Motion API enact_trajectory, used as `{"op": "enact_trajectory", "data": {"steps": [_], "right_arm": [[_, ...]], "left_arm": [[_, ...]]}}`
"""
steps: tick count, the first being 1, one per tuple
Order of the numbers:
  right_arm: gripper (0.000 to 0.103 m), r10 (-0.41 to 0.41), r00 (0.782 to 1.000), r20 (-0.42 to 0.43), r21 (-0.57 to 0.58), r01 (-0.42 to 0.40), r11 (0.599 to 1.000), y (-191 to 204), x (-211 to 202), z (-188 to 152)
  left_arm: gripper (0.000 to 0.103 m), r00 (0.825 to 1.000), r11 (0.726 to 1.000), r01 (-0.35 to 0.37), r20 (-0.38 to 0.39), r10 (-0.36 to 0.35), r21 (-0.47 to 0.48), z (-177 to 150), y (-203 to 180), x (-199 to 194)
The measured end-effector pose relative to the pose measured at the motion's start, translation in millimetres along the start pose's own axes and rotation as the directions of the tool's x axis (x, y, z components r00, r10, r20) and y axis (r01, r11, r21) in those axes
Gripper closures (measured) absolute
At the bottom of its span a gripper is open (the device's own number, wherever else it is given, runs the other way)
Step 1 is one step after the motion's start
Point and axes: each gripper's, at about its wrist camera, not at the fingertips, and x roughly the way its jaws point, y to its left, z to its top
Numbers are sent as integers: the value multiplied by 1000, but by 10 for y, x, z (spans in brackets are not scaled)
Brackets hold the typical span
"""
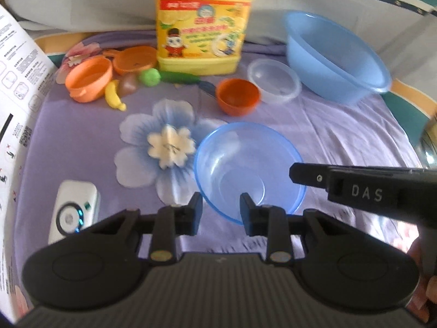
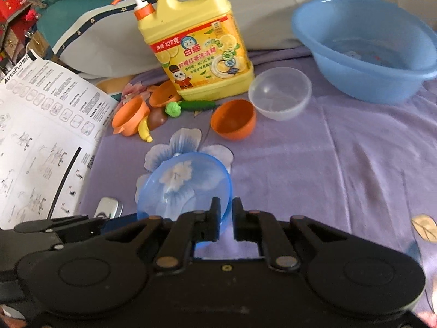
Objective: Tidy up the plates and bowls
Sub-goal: 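Carry the blue bowl with the right gripper and lower it beside the plate stack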
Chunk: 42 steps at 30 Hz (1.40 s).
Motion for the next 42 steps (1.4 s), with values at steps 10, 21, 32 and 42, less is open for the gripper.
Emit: {"op": "enact_trajectory", "data": {"steps": [10, 21, 32, 42], "right_arm": [[94, -3, 1000, -11, 8, 3, 1000, -210, -531, -458], [94, 5, 999, -38, 34, -4, 999, -384, -819, -903], [94, -5, 998, -70, 28, 7, 1000, -427, -874, -1101], [93, -17, 997, -77, 11, 18, 1000, -449, -863, -1145]], "left_arm": [[74, 999, 996, 41, -16, -40, 78, -443, -381, -364], [69, 996, 992, 76, -46, -72, 101, -920, -622, -576], [67, 992, 992, 101, -80, -95, 75, -1114, -650, -555], [67, 990, 991, 107, -95, -100, 74, -1159, -671, -491]]}}
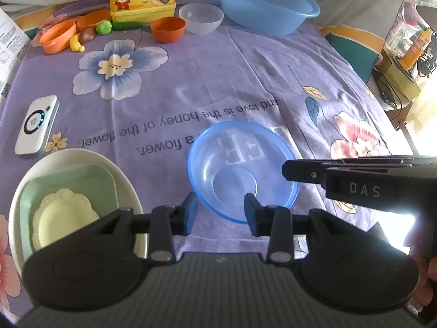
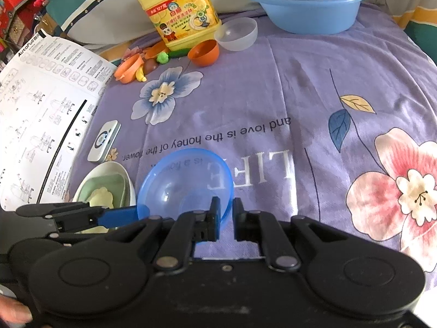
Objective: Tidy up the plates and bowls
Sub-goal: 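Carry the blue bowl with the right gripper and lower it beside the plate stack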
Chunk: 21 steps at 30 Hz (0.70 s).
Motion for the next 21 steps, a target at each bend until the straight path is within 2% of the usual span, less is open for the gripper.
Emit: {"op": "enact_trajectory", "data": {"steps": [18, 21], "right_arm": [[92, -14, 1000, -12, -6, 14, 1000, -5, 38, -10], [91, -15, 1000, -11, -5, 15, 1000, -11, 34, -9]], "left_arm": [[65, 1000, 1000, -16, -5, 16, 19, -19, -20, 71], [61, 1000, 999, -26, 5, 26, 22, -20, -13, 55]]}}
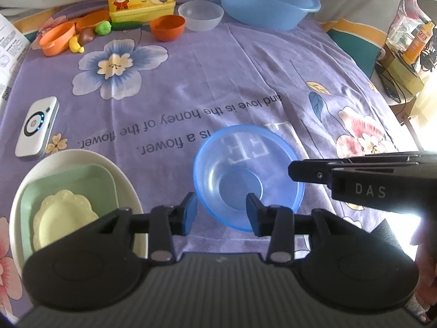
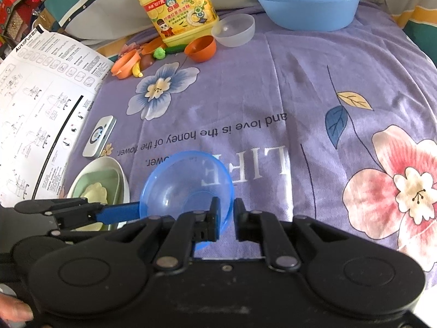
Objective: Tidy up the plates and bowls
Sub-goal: 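Carry the blue bowl with the right gripper and lower it beside the plate stack, then open the right gripper to release the blue bowl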
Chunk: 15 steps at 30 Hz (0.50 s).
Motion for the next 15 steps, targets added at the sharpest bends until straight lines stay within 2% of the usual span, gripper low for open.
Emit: {"op": "enact_trajectory", "data": {"steps": [2, 3, 4, 5, 6, 7, 8, 9, 10, 12, 13, 15], "right_arm": [[89, -4, 1000, 2, 1, 4, 1000, -1, -3, -1], [83, -6, 1000, 4, 1, 6, 1000, -6, -7, -1], [73, -8, 1000, 11, 2, 8, 1000, -6, -19, 0], [69, -10, 1000, 19, 0, 10, 1000, -6, -35, 2], [60, -13, 1000, 28, -3, 13, 1000, -4, -54, 6], [44, -13, 999, 38, -3, 13, 1000, -6, -79, 16], [32, -9, 999, 50, 4, 9, 1000, -19, -105, 31], [12, -5, 998, 66, 11, 4, 1000, -28, -139, 43], [7, -4, 996, 87, 10, 3, 1000, -29, -180, 54], [5, -19, 994, 108, -4, 20, 1000, -19, -236, 85], [0, -23, 993, 113, -3, 24, 1000, -22, -252, 102], [0, -19, 992, 123, 0, 19, 1000, -28, -280, 118]], "left_arm": [[52, 1000, 1000, -8, 6, 8, 3, -4, 8, -16], [48, 1000, 1000, -16, 11, 15, 7, -6, 7, -27], [43, 1000, 1000, -23, 17, 23, 10, -8, 5, -39], [34, 999, 999, -33, 26, 33, 15, -9, 3, -58], [28, 998, 999, -46, 38, 45, 18, -9, 2, -87], [14, 997, 998, -59, 52, 58, 17, -8, 3, -119], [0, 995, 997, -76, 68, 74, 14, -4, 8, -156], [0, 992, 996, -93, 90, 92, 8, -2, 17, -207], [0, 989, 995, -100, 108, 99, 5, 5, 32, -252], [0, 986, 995, -104, 127, 104, -6, 24, 79, -320], [0, 985, 994, -108, 133, 109, -17, 32, 106, -345], [0, 983, 992, -118, 139, 122, -41, 43, 166, -378]]}}
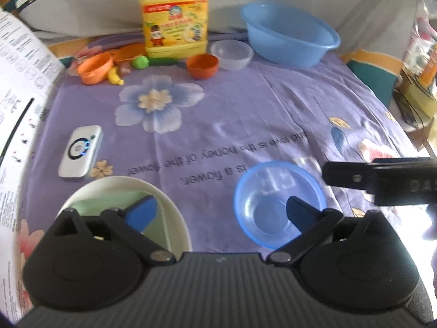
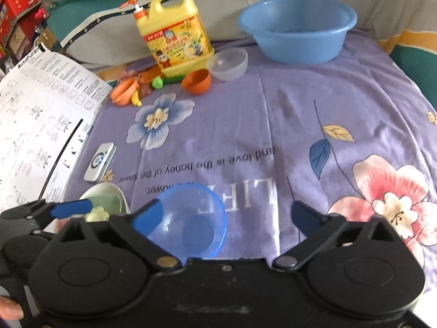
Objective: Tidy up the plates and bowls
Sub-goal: 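Open the right gripper to release the blue bowl, then move the right gripper to the clear plastic bowl and grasp its rim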
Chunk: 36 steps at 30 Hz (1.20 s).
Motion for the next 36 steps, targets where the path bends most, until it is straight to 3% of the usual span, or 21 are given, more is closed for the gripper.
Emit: {"op": "enact_trajectory", "data": {"steps": [10, 24, 36], "right_arm": [[0, -28, 1000, -1, -1, 28, 1000, -28, -31, 3], [0, -44, 999, -15, 1, 44, 999, -29, -10, -5], [0, -60, 998, 2, 36, 60, 998, -159, 53, 223]], "left_arm": [[0, 1000, 998, -25, 9, 26, -65, -23, 192, -48], [0, 1000, 998, -21, 16, 22, -58, -24, 168, -34], [0, 998, 998, -44, 47, 46, -50, 277, 255, 32]]}}
